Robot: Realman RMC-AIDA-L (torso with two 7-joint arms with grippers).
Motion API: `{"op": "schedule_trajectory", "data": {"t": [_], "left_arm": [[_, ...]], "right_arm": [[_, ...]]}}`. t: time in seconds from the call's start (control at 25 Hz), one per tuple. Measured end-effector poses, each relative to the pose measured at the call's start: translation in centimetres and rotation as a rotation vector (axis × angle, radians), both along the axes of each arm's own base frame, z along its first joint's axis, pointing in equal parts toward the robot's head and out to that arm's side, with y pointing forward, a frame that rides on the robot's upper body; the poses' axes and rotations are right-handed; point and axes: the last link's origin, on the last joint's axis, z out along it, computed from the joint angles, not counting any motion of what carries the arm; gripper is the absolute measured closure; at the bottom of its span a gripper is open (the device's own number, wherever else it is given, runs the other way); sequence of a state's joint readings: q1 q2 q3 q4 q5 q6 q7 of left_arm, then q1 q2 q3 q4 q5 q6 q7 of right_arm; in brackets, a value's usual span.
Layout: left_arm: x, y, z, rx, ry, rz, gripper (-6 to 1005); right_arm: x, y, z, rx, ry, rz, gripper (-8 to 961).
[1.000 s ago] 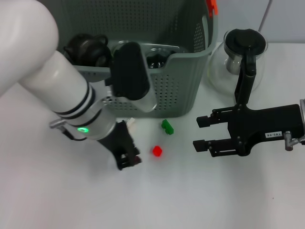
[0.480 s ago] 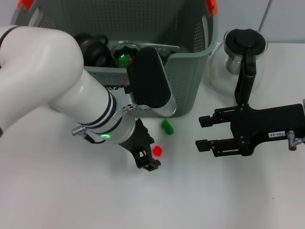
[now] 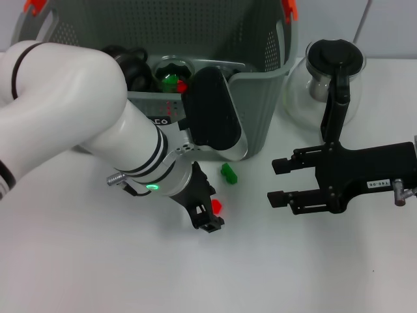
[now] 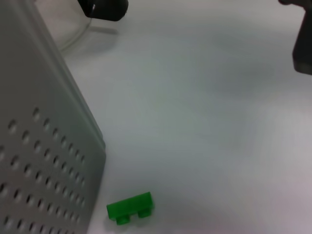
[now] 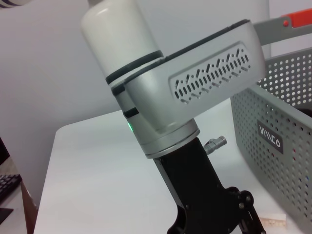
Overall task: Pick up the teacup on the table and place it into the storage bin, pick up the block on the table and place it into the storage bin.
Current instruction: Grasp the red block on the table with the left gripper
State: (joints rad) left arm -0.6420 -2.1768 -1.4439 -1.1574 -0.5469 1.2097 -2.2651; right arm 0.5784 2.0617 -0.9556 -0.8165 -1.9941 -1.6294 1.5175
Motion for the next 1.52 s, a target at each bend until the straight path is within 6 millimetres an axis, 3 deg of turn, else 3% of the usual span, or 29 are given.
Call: {"op": "schedule_trajectory", "data": {"t": [0.72,1.52], "left_arm": [[0.4,0.3,-0.6,-0.031,-0.013,0.040,421],[0.6,2.0,0.4,0.020,-0.050,0.308,424]], "right_arm": [[0.1,-0.1,-0.1,-0.004,-0.002,-0.003,276],[0.0,-0.1,-0.1,-0.003,0.004,-0.005,276]]}}
